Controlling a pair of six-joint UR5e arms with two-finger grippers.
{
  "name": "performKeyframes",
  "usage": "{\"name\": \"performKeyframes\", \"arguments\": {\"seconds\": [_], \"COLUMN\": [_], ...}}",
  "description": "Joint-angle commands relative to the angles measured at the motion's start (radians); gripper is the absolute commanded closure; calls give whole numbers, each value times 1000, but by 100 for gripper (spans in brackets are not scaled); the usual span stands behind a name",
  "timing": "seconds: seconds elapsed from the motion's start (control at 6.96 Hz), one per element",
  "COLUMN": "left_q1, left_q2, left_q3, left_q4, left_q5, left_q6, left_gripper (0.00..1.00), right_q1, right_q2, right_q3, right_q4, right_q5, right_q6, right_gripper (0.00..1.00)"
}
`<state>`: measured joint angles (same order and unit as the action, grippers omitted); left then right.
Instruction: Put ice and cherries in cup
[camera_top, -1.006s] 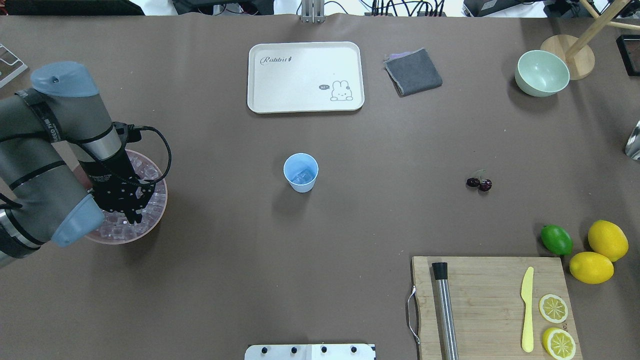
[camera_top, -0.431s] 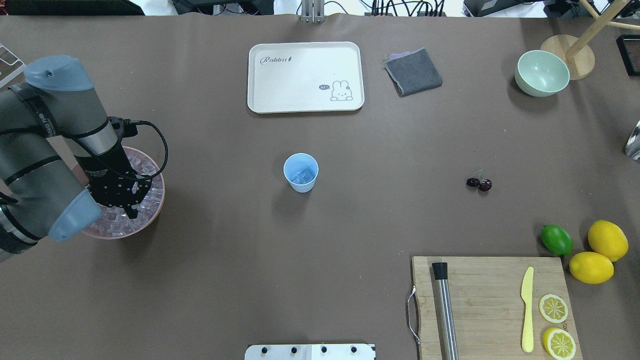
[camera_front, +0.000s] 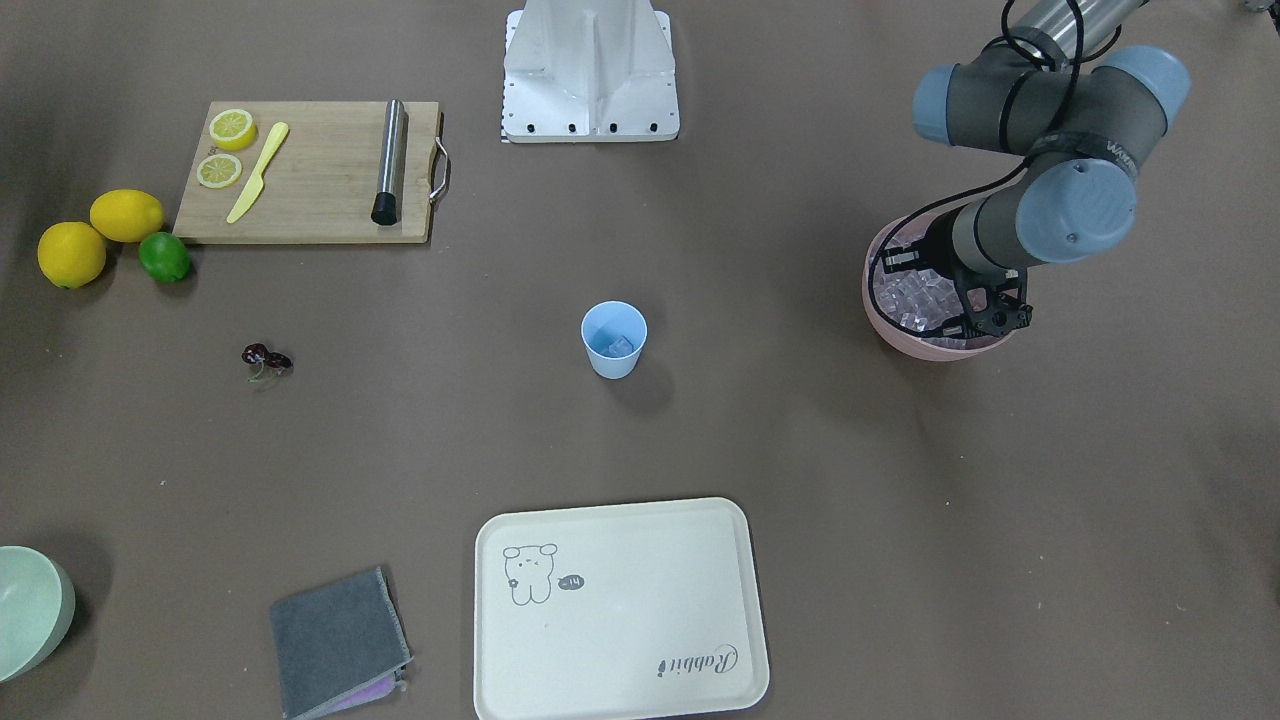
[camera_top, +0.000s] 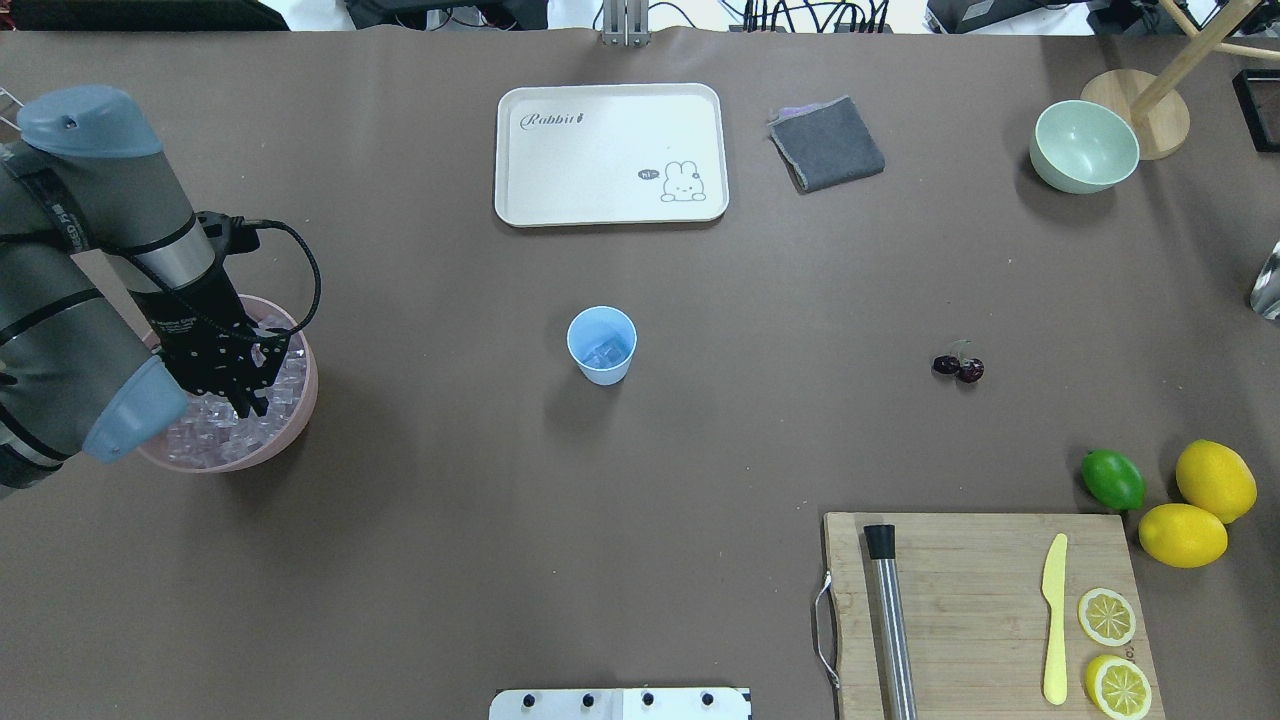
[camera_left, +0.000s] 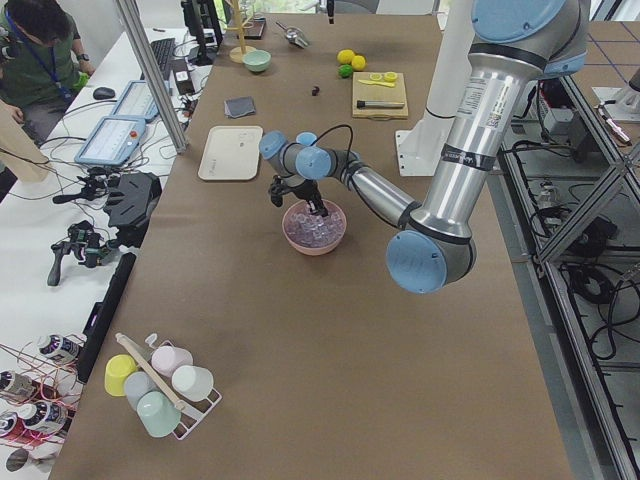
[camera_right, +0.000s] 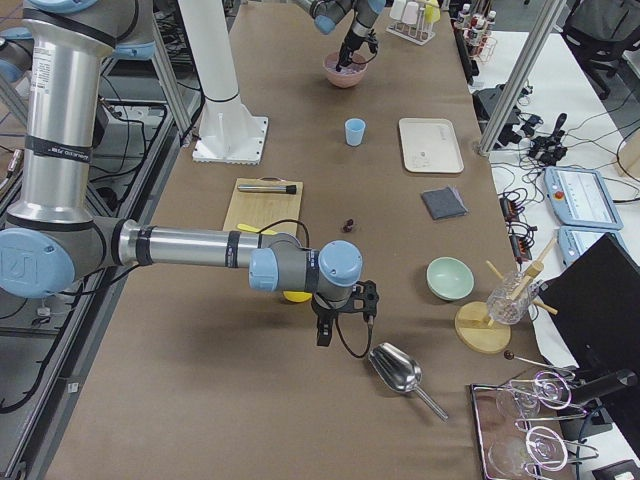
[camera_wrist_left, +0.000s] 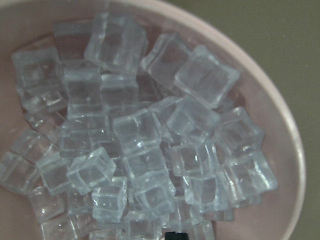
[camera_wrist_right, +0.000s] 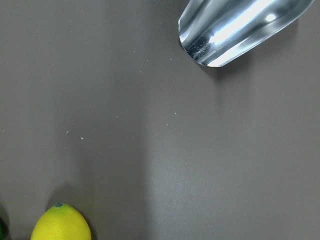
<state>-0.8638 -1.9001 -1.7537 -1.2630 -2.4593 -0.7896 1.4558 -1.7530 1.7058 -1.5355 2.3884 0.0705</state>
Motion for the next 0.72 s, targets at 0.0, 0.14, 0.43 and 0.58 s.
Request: {"name": "performKeyframes", "arguments": {"seconds": [0.0,0.14,0.43,0.58], "left_q1": [-1,14,22,25], "left_q2": [-8,-2,19,22], "left_q3": [-13,-20,-50,-44], "left_q4": [10,10,49,72], "left_q5": [5,9,9,8], "left_q6": [10,10,10,10], "left_gripper": [13,6,4,4], "right_q1": [0,0,0,0], "right_q2": [0,0,0,0], "right_q3": [0,0,0,0], "right_q4": [0,0,0,0], "right_q5": [0,2,2,2], "right_q6": [0,0,-1,0], "right_gripper": [0,0,0,0]}}
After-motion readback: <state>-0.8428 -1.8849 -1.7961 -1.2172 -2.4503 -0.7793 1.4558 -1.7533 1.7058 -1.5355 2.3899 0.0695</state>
